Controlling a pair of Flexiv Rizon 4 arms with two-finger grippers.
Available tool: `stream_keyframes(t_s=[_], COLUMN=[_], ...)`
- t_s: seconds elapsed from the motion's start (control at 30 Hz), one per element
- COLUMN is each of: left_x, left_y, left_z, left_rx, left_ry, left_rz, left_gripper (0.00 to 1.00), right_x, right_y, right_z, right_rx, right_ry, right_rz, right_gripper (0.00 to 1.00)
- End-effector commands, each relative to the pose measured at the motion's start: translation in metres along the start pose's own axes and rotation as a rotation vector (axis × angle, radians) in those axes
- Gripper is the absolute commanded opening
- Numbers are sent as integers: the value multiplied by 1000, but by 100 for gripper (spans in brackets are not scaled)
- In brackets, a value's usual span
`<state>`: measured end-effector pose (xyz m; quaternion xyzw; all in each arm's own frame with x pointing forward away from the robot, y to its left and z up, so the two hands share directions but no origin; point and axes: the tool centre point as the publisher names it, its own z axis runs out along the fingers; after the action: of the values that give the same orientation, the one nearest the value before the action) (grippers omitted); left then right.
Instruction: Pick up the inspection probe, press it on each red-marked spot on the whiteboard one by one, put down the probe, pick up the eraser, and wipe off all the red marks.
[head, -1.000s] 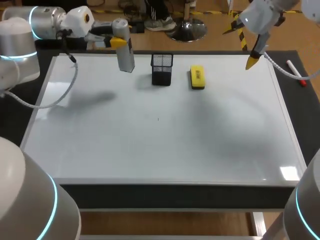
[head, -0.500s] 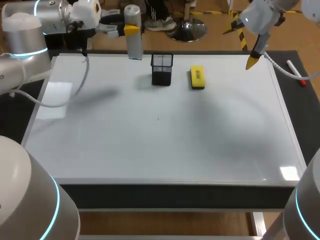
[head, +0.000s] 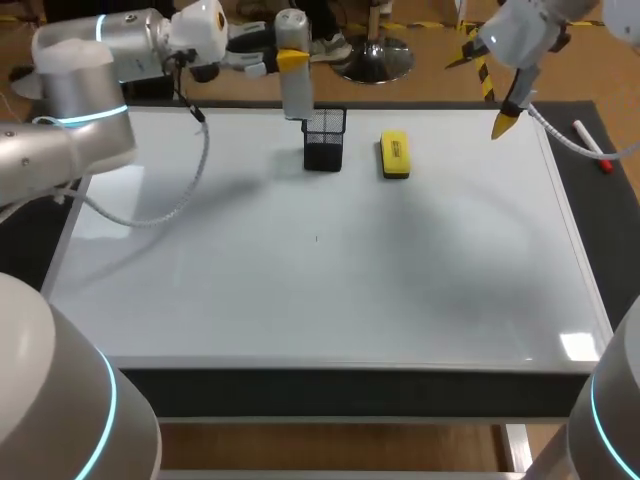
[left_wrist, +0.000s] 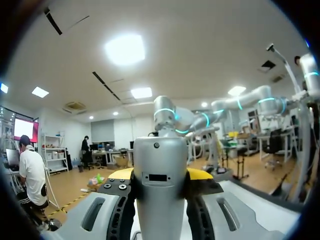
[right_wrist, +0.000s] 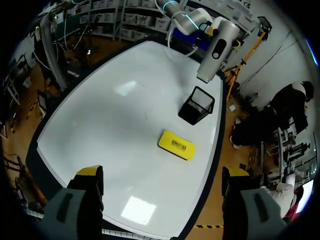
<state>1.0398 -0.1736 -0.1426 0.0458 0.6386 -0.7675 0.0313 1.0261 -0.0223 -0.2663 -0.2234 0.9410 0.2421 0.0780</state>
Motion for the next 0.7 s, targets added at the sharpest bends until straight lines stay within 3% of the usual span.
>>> stream_keyframes(t_s=[0.03,0.7], left_x=[-14,-28], left_y=[7,31], left_z=[10,33], left_rx=[12,6], left_ry=[45,40], left_rz=[-5,-19], left_gripper=[0,0], right_x=[-1,-1], right_y=[0,0], right_z=[0,0], right_rx=[3,3], right_ry=[4,4], right_rz=[-1,-1], right_gripper=[100,100])
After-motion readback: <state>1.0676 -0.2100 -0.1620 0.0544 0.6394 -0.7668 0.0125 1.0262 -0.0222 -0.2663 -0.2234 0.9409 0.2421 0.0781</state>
